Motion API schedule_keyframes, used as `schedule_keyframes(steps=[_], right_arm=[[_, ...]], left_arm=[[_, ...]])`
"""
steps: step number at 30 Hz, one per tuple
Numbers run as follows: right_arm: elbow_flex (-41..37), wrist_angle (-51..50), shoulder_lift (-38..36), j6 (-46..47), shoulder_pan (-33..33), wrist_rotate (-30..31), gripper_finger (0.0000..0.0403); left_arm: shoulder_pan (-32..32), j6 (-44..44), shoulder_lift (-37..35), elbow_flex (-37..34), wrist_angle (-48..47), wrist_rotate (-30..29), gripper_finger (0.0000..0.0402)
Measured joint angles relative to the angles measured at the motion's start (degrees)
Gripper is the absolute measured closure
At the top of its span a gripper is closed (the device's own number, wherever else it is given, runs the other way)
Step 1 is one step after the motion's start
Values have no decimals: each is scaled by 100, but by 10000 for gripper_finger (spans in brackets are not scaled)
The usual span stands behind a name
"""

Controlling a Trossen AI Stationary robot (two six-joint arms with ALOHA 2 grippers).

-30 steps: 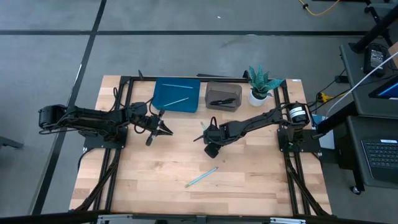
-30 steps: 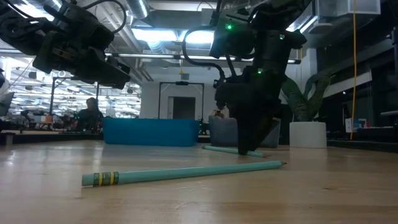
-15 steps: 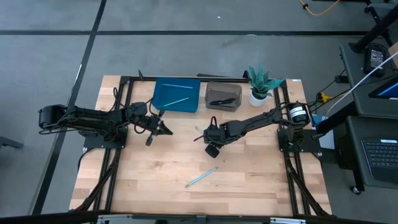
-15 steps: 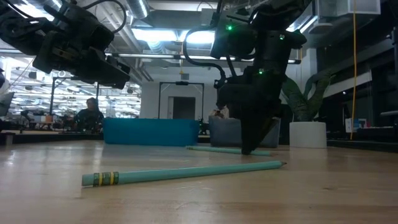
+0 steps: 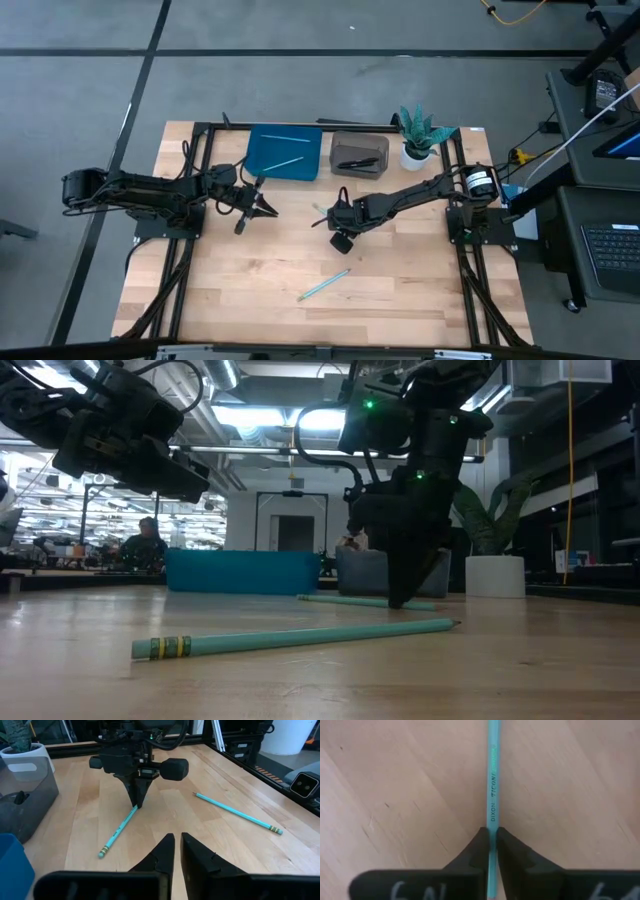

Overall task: Sort pens & pencils
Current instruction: Put the light green pencil into the blue bin

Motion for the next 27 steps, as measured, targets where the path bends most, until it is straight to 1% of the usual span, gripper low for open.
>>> schedule_keyframes(steps=[4,8,11,16,23,27], right_arm=[[60,10,4,-65,0,-4,376],[289,-118,29,-326,0,-26,370],[523,-125,74,-557,0,-95,371],[747,-163,44,-851,2,-70,382],[1058,-211,42,-1096,0,-21,384],[1236,-247,39,-1306,0,-19,398]], left_arm=[[0,0,0,1,0,0,388],[-1,0,0,2,2,-22,398],[0,0,0,2,2,-151,400],[0,0,0,2,2,-168,389],[-2,0,0,2,2,-168,375],[-2,0,0,2,2,-169,372]])
